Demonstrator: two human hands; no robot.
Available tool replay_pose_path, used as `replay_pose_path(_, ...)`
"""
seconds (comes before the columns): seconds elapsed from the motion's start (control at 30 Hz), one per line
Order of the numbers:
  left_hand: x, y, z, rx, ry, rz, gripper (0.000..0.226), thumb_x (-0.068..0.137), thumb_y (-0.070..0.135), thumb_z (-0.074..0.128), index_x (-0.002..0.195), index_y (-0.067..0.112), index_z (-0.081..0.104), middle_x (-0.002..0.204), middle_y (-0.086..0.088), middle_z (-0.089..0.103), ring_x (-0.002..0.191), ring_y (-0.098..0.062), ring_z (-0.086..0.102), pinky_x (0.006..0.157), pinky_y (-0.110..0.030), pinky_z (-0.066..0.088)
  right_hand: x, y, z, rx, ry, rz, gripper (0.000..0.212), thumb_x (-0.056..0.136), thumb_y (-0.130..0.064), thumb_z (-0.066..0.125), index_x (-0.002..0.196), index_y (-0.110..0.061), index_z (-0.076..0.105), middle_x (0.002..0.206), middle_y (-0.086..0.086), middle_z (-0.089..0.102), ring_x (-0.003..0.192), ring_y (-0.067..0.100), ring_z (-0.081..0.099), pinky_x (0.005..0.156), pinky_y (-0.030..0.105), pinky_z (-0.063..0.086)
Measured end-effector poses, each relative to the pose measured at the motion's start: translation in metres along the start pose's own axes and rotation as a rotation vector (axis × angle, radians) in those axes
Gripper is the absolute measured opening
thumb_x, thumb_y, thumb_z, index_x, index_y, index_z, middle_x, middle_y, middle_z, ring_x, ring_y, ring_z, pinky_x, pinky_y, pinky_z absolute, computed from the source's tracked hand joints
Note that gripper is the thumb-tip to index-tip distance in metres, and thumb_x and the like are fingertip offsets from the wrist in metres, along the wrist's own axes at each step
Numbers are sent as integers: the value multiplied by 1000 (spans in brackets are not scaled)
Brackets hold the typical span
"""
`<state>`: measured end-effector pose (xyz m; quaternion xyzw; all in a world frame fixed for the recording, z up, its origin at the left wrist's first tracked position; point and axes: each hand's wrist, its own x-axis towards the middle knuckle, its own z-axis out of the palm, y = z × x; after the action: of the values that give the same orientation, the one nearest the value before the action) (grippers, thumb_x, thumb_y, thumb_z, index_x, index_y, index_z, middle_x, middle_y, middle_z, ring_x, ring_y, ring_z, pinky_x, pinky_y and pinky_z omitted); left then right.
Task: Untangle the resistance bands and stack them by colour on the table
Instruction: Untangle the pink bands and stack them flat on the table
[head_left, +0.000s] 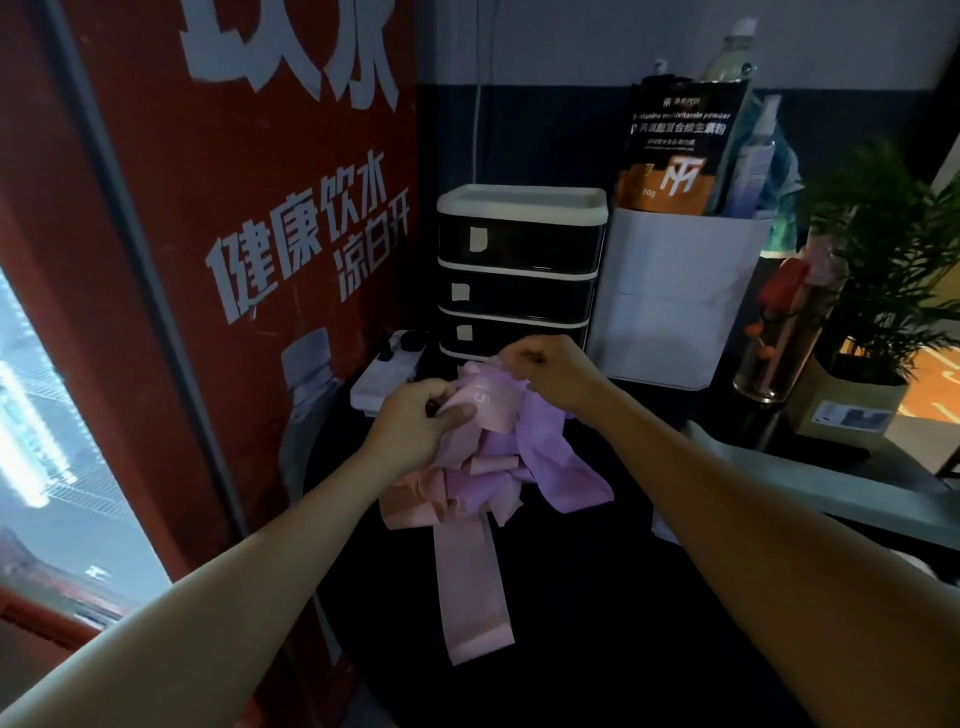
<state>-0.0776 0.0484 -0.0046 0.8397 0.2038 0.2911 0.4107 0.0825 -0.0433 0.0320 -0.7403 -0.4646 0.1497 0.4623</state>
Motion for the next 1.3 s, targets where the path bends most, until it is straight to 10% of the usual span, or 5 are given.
replay_pose_path(0.23, 10, 32, -1, -30, 77, 80, 9, 87, 19, 64, 79, 15, 63, 73, 0, 59, 66, -11, 51, 65, -25, 40, -37, -22, -19, 353, -122, 185, 32, 92, -44, 50, 91, -16, 65, 89, 4, 65, 84, 17, 63, 74, 31, 57)
replay_pose_path(0.47, 9, 77, 7, -153, 107, 155, 4, 85, 18, 67, 85, 21, 65, 83, 3, 64, 74, -7, 58, 70, -21, 46, -54, -39, -56, 282, 9, -11, 8, 87, -7, 61, 92, -1, 60, 87, 21, 55, 81, 30, 55, 77, 44, 52)
replay_pose_path(0.7, 12, 95, 28, -272, -192, 124, 46, 82, 0, 65, 117, 23, 45, 107, 6, 57, 101, -8, 55, 83, -20, 46, -69, -47, -84, 6, 28, -164, 23, 89, -1, 56, 110, -2, 64, 90, 8, 65, 75, 7, 58, 66, 13, 48)
replay_pose_path(0.87, 9, 99, 42, -294, -185, 88, 26, 84, 4, 65, 98, 23, 56, 100, -16, 63, 95, -28, 60, 86, -40, 49, -74, -50, -100, -180, 73, -196, 18, 88, -5, 60, 102, 1, 69, 95, 25, 67, 77, 16, 54, 71, 28, 45)
replay_pose_path(1.3, 3, 105, 60, -78, -182, 132, 21, 90, 14, 60, 69, 16, 57, 79, -7, 52, 75, -16, 47, 66, -22, 38, -93, -24, -118, 93, 396, -184, 13, 81, -5, 69, 87, 6, 70, 73, 6, 63, 54, -8, 55, 59, 7, 45)
